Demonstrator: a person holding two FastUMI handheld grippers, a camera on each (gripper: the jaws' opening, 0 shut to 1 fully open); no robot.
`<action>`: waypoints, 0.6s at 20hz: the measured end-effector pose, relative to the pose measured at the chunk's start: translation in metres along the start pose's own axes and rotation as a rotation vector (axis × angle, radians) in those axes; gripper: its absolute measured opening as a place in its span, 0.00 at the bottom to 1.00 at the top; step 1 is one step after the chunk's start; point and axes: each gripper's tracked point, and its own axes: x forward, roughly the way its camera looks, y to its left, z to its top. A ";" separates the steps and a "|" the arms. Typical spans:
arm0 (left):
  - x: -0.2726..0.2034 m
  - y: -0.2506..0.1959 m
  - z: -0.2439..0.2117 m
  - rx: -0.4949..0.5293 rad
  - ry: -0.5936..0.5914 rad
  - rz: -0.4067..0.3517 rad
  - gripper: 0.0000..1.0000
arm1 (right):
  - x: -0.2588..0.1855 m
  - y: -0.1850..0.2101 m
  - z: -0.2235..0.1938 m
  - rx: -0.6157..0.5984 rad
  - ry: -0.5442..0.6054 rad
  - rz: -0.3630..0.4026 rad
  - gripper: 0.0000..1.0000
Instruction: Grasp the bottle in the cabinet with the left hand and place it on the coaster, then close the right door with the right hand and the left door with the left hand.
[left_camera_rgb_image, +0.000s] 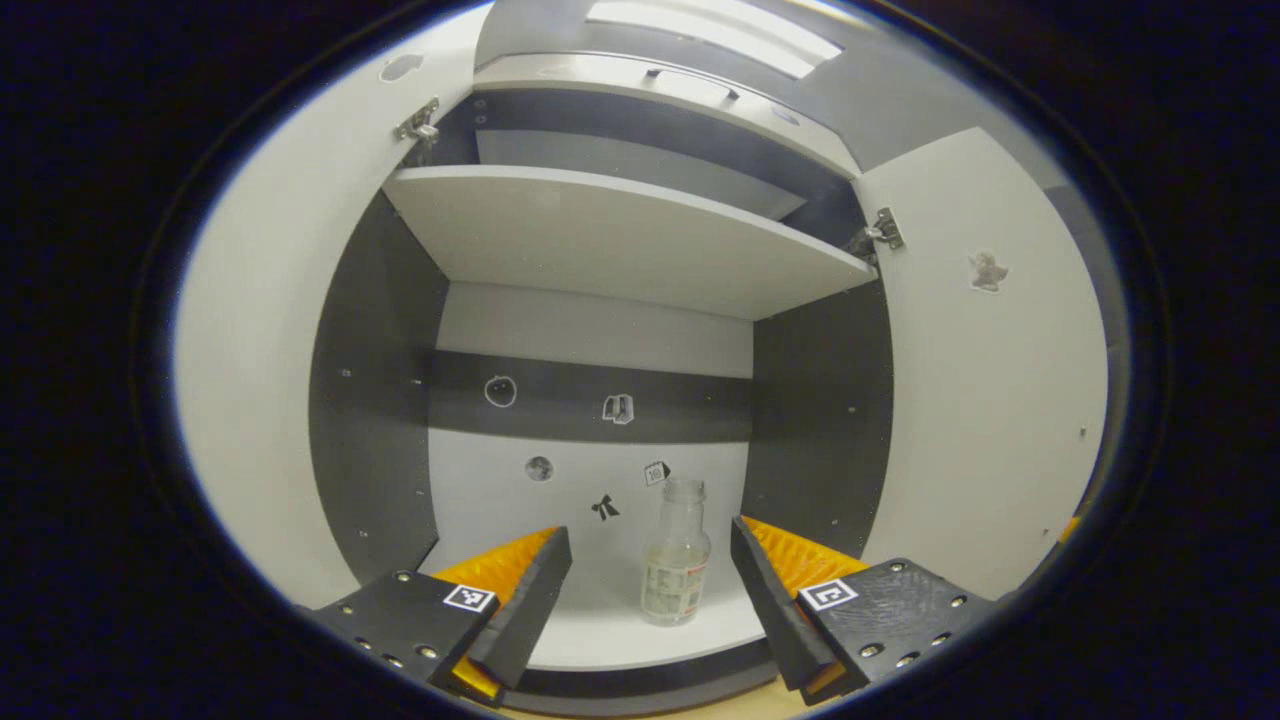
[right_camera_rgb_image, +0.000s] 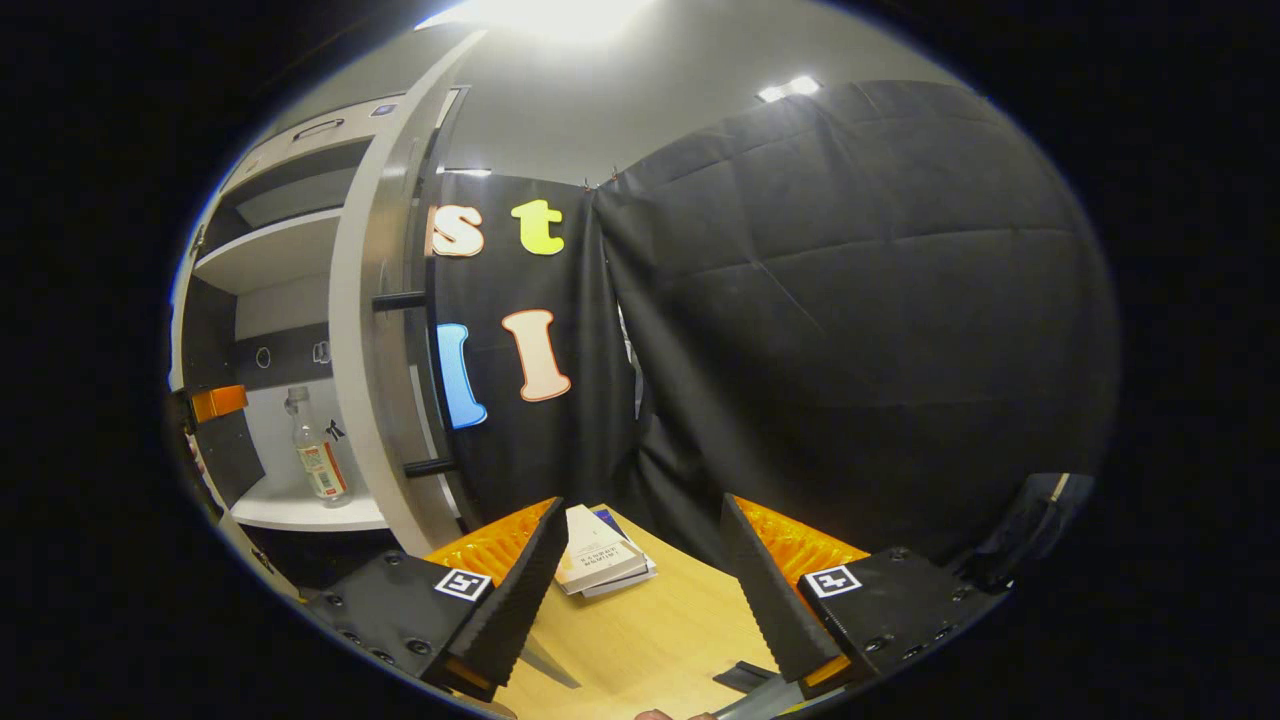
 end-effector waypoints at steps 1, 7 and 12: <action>0.009 0.001 -0.001 0.001 0.002 0.003 0.94 | 0.005 -0.001 0.001 -0.001 -0.005 -0.005 0.98; 0.061 -0.005 -0.016 -0.007 0.038 -0.028 1.00 | 0.026 -0.011 -0.001 -0.036 0.000 -0.034 0.98; 0.089 -0.017 -0.029 0.040 0.050 -0.042 0.92 | 0.036 -0.024 -0.008 -0.023 0.023 -0.066 0.98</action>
